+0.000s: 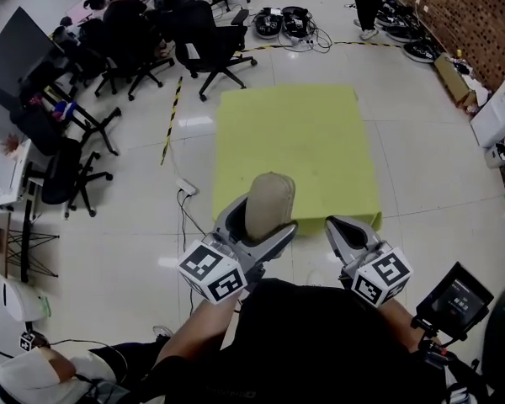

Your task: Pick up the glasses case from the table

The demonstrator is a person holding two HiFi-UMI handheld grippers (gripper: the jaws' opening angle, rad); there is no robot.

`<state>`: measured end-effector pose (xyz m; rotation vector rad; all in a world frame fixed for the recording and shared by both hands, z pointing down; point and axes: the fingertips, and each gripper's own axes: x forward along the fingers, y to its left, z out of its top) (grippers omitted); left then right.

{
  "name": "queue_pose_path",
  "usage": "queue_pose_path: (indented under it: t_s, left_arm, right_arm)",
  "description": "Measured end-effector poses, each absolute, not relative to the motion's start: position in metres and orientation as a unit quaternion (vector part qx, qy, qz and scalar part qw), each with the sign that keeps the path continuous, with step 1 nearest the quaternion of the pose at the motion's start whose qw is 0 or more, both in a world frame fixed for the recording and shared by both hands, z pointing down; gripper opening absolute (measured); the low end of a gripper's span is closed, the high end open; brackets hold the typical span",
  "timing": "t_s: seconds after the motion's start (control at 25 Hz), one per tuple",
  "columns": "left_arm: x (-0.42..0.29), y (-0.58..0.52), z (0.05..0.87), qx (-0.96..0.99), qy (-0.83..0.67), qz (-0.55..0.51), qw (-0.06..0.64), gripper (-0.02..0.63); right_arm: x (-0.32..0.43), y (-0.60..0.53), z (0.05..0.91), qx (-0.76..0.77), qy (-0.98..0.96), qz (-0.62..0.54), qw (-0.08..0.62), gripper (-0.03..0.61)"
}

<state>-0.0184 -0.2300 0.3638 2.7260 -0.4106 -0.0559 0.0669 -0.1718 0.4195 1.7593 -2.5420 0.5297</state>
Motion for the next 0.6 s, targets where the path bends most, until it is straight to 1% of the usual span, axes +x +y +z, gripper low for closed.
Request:
queue_pose_path:
  t_s: [0.32, 0.6]
  left_arm:
    - [-0.054, -0.225, 0.371, 0.978, -0.105, -0.012, 0.18, 0.434]
    - [-0.054, -0.231, 0.369, 0.979, -0.087, -0.009, 0.186, 0.434]
  right_arm:
    - [0.034, -0.166, 0.426, 0.6, -0.78, 0.176, -0.012, 0.002]
    - [0.026, -0.166, 0.422, 0.617, -0.769, 0.166, -0.012, 0.002]
